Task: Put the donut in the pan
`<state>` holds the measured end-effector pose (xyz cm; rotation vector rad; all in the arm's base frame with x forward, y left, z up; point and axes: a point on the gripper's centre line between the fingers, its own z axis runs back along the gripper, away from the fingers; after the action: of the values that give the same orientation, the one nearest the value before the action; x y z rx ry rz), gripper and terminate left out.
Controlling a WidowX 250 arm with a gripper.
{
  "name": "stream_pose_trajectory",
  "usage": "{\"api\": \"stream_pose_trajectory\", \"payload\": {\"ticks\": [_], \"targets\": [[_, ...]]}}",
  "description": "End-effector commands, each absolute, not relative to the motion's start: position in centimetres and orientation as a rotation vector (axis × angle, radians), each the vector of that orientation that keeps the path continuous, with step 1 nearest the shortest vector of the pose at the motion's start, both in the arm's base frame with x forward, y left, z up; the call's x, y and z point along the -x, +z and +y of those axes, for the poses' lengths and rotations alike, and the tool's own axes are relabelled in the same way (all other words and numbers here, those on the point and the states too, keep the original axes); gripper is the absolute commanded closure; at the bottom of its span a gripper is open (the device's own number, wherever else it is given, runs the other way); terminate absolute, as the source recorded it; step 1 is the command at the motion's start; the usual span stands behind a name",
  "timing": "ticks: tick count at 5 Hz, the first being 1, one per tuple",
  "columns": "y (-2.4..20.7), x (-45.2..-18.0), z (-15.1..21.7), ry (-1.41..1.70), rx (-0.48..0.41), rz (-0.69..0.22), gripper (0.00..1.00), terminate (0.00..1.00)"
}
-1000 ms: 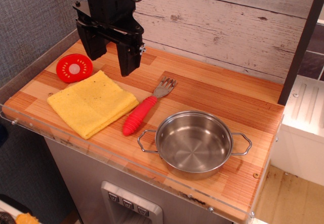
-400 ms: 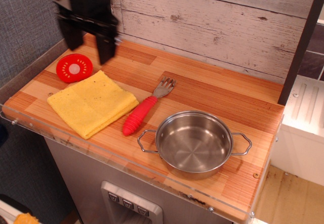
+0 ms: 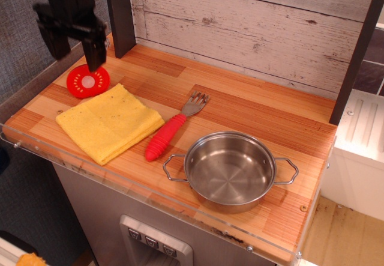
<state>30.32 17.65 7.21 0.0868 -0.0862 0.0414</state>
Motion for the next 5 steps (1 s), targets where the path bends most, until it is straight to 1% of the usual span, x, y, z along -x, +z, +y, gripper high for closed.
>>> {"api": "stream_pose_trajectory", "payload": {"ticks": [1,2,3,4,5], "targets": [[5.0,-32.1,19.4,0.044,-0.119,-0.068,0.00,0.00],[4.5,-33.0,20.1,0.035,-0.147,-0.055,0.00,0.00],[3.7,-33.2,20.6,0.027,-0.148,-0.044,0.00,0.00],[4.5,-33.3,20.5,0.038,-0.141,-0.062,1.00,0.00],[7.5,-33.3,19.7,0.043,-0.116,-0.116,1.00,0.00]]}}
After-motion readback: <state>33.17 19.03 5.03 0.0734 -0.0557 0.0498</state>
